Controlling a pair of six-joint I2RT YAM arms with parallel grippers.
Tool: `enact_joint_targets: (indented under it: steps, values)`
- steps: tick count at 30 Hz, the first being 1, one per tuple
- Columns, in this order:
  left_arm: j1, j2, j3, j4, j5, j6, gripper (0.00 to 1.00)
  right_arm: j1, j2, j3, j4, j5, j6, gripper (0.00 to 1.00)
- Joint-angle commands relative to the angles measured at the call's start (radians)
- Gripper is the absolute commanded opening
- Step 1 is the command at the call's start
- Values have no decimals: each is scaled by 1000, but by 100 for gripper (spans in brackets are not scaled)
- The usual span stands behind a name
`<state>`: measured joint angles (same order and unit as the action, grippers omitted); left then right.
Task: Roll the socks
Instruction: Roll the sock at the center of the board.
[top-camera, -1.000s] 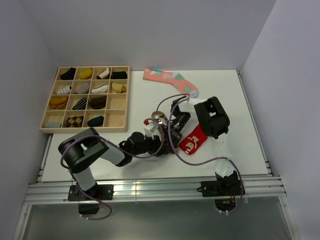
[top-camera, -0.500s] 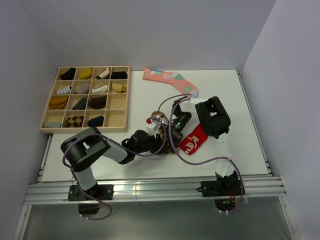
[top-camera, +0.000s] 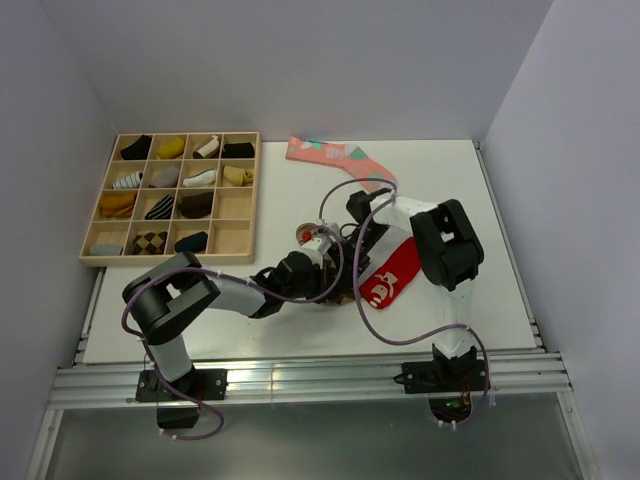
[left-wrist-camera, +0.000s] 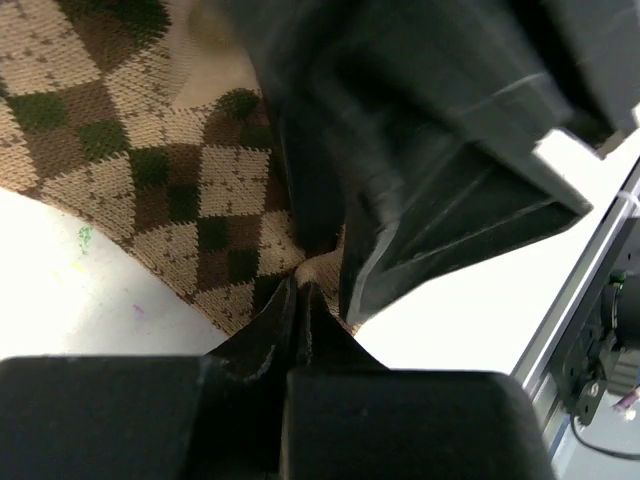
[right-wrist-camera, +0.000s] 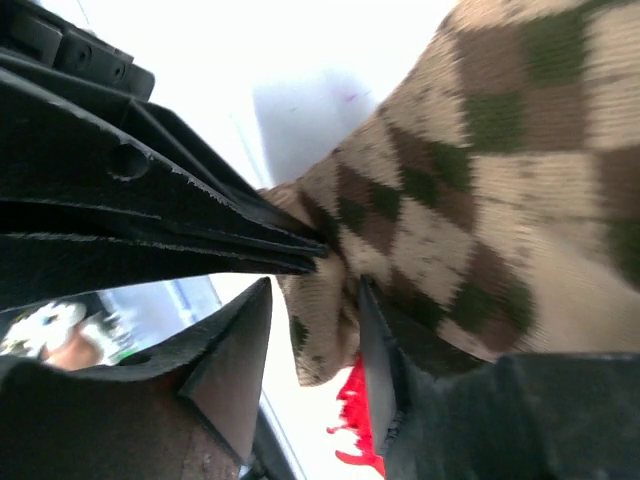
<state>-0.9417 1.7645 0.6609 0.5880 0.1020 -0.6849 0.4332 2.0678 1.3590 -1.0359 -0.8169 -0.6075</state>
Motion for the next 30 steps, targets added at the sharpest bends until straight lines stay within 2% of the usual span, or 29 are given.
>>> enact_joint_targets:
  steps: [1, 10, 16, 25, 30]
  values:
    - [-12, 33, 5, -194, -53, -18, 0, -11, -84, -21, 132, 82, 40, 49]
    - [-12, 46, 42, -263, -50, -56, 0, -73, -181, -112, 238, 148, 112, 53]
    - [-3, 41, 75, -330, -27, -56, 0, -171, -218, -141, 243, 130, 98, 53]
    - [83, 15, 109, -480, 51, -41, 0, -249, -278, -230, 283, 168, 46, 53]
    - [119, 33, 166, -562, 165, 10, 0, -266, -363, -313, 353, 229, -3, 51]
